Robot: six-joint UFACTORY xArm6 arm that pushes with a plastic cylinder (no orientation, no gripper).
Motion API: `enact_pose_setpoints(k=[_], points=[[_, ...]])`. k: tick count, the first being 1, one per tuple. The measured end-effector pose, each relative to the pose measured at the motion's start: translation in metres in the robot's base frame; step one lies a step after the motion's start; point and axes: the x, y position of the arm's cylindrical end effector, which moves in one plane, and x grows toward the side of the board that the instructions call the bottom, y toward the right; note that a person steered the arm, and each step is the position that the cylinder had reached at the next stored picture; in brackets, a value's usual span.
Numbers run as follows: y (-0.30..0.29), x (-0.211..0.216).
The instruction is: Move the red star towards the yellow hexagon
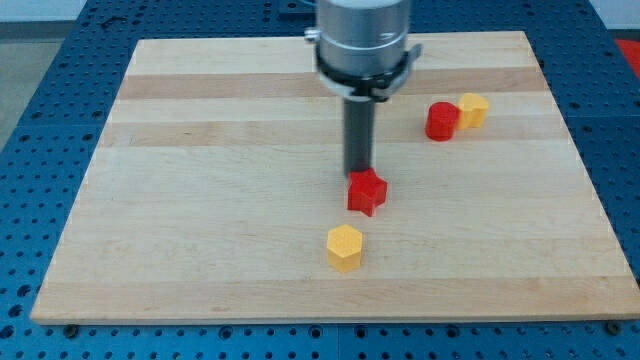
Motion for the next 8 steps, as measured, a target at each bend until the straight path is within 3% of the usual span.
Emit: enact_pose_setpoints(k=[1,3,5,7,8], points=[[0.042,0.003],[0.012,0.039],[-0.01,0.044],[-0.004,0.008],[0.054,-0.009]])
